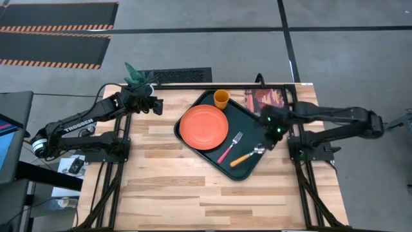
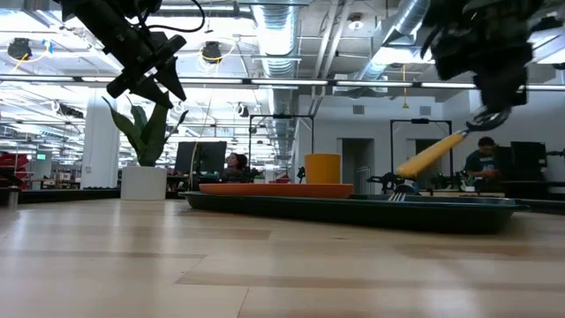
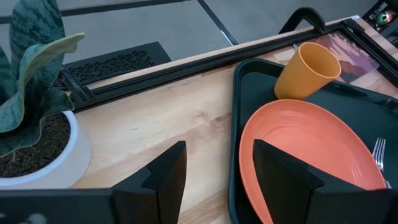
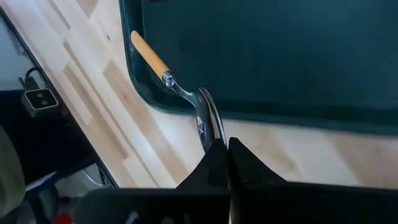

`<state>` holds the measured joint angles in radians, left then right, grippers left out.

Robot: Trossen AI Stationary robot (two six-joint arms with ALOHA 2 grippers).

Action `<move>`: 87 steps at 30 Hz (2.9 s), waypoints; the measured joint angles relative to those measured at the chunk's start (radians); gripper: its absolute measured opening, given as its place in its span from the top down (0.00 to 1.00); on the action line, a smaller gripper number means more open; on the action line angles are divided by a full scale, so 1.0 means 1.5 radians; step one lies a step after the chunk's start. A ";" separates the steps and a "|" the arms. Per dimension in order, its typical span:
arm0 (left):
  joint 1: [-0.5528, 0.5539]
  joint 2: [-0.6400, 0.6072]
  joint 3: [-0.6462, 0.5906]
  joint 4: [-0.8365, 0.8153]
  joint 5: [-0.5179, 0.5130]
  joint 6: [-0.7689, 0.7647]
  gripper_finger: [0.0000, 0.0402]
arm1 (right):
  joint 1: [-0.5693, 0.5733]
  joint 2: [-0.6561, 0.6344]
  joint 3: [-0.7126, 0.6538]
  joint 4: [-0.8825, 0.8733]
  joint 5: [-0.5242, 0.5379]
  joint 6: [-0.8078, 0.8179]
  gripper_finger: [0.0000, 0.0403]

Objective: Pick and place plate/cup/fork/spoon on tray
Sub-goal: Put the yellow spoon on the black tray to the right side of the pink fork

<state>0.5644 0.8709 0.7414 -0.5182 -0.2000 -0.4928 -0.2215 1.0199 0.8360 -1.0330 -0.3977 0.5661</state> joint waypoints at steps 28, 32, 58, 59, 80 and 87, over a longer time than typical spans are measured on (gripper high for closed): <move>0.000 0.000 0.000 -0.010 -0.014 -0.031 0.58 | -0.208 0.442 0.129 -0.048 -0.138 -0.548 1.00; 0.000 0.000 0.000 -0.010 -0.015 -0.031 0.58 | -0.208 0.474 0.129 -0.049 -0.140 -0.555 1.00; 0.000 0.000 0.000 -0.009 -0.025 -0.029 0.58 | -0.219 0.502 0.129 0.006 -0.154 -0.552 0.99; 0.000 0.000 0.000 -0.009 -0.028 -0.030 0.58 | -0.219 0.502 0.129 0.008 -0.154 -0.552 0.99; 0.000 0.000 0.000 -0.009 -0.032 -0.031 0.58 | -0.215 0.502 0.128 0.026 -0.122 -0.514 0.90; 0.000 0.000 0.000 -0.009 -0.032 -0.031 0.58 | -0.215 0.502 0.128 0.033 -0.114 -0.502 0.86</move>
<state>0.5644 0.8707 0.7414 -0.5323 -0.2479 -0.5396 -0.5438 1.7729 1.0286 -0.9834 -0.5693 -0.1862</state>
